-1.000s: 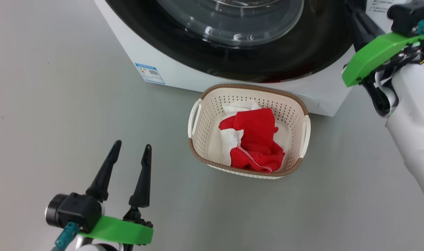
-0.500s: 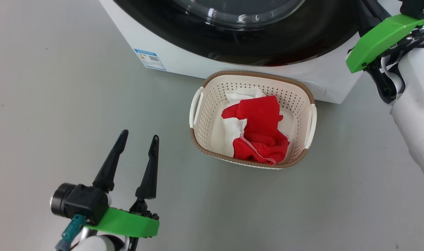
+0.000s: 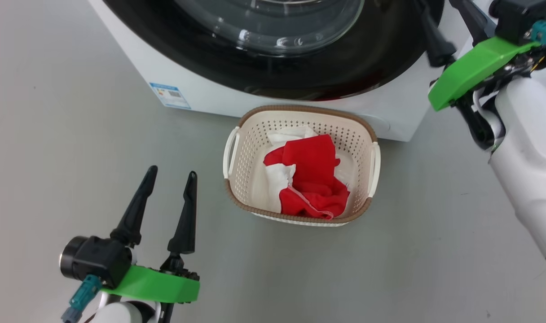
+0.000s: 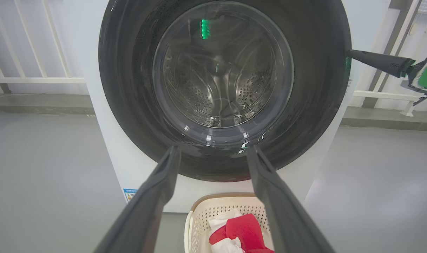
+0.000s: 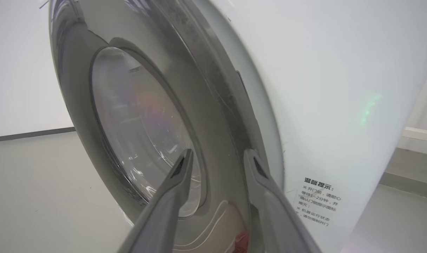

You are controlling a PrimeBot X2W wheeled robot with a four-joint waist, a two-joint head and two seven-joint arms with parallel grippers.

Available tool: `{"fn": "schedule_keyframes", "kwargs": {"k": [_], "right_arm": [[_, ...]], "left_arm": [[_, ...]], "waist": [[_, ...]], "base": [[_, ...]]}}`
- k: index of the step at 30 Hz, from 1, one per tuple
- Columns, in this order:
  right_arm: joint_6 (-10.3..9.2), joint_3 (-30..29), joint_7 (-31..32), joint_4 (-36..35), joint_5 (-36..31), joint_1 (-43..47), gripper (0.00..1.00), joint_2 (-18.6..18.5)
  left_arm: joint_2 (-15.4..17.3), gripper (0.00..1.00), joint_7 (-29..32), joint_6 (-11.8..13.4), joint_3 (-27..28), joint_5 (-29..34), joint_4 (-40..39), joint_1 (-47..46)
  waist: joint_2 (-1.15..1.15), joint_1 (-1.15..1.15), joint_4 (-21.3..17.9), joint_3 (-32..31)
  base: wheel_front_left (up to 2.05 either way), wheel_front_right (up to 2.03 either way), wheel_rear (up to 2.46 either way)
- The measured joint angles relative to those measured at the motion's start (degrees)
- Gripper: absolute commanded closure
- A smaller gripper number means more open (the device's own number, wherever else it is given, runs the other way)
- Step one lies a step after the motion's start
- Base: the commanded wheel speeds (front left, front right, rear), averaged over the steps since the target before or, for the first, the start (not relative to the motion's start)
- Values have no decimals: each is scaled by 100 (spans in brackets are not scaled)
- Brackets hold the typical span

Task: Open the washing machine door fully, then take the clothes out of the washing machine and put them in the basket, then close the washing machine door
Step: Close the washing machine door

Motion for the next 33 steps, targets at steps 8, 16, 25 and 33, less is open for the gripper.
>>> {"fn": "schedule_keyframes", "kwargs": {"k": [8,16,25,33], "right_arm": [[0,-356,0,-552,-419,753,0,83],[0,-1099,1,-1246,-1010,1874,0,151],[0,-1691,0,-2031,-1572,3017,0,297],[0,-2174,0,-2683,-1801,4005,0,363]], "left_arm": [[-5,0,0,-8,-9,-154,116,25],[0,0,0,-57,0,-238,227,154],[21,0,0,-56,33,-221,308,355],[137,0,0,-56,38,-130,434,492]], "waist": [[0,0,-232,-349],[0,0,-569,-747],[0,0,-1022,-1175],[0,0,-1356,-1519]], "base": [[0,0,0],[0,0,0],[0,0,0],[0,0,0]]}}
